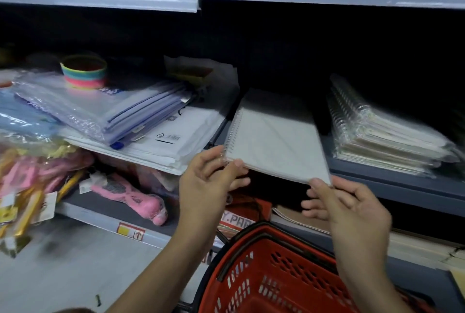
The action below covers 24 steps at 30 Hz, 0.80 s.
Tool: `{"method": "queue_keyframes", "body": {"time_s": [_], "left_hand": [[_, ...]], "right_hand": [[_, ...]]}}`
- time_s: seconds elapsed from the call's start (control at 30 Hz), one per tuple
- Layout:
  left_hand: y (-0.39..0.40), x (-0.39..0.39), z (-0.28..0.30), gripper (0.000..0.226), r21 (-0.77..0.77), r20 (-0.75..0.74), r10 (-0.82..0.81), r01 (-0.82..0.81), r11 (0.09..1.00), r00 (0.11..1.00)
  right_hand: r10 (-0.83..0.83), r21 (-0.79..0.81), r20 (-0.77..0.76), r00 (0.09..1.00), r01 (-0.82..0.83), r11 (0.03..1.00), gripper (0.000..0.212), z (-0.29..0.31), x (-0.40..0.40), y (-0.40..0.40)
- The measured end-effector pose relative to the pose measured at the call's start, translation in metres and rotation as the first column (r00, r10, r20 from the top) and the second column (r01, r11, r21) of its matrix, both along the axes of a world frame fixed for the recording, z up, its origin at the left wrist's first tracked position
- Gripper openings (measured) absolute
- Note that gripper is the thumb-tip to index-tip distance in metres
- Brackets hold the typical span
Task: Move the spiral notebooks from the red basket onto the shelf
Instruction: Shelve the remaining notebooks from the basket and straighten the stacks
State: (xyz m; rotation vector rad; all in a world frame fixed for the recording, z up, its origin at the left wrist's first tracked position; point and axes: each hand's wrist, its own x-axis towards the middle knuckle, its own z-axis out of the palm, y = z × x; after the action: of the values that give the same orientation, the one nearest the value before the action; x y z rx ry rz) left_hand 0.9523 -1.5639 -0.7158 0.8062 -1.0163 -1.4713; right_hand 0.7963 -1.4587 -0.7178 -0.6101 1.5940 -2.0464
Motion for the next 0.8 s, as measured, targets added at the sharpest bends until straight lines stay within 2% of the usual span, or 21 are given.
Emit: {"method": "queue_keyframes", "body": {"time_s": [0.1,0.23,0.4,0.6,0.7,0.8], "left_hand": [[-0.023,-0.018,-0.007,0.03,0.035,0.055,0.081,-0.083,0.996,0.995],[-0.05,-0.041,-0.005,0.035,0.091,0.041,0.145,-0.148,0.985,0.989],[-0.071,-0.053,-0.003,0.032,0.076,0.057,0.134,-0.138,0.988,0.989],[-0.075,-0.046,-0.007,0.036,0.058,0.104,0.017,-0.023,0.998,0.994],[-0.068,-0.042,-0.009,0.041,0.034,0.123,-0.015,0.011,0.999,0.992],[-0.057,-0.035,-0.014,0.041,0.022,0.141,-0.022,0.019,1.0,0.99]], "right_hand": [[-0.044,0.038,-0.036,0.998,0.045,0.998,0.025,-0.002,-0.006,-0.027],[-0.085,0.087,-0.073,0.994,0.091,0.992,0.031,0.0,-0.023,-0.06],[-0.089,0.124,-0.131,0.987,0.106,0.987,0.037,0.008,-0.04,-0.088],[-0.059,0.14,-0.189,0.98,0.087,0.986,0.038,0.007,-0.042,-0.087],[-0.006,0.13,-0.206,0.979,0.033,0.991,0.036,0.006,-0.039,-0.069],[0.058,0.173,-0.23,0.971,-0.018,0.985,0.024,0.0,-0.036,-0.042]]}}
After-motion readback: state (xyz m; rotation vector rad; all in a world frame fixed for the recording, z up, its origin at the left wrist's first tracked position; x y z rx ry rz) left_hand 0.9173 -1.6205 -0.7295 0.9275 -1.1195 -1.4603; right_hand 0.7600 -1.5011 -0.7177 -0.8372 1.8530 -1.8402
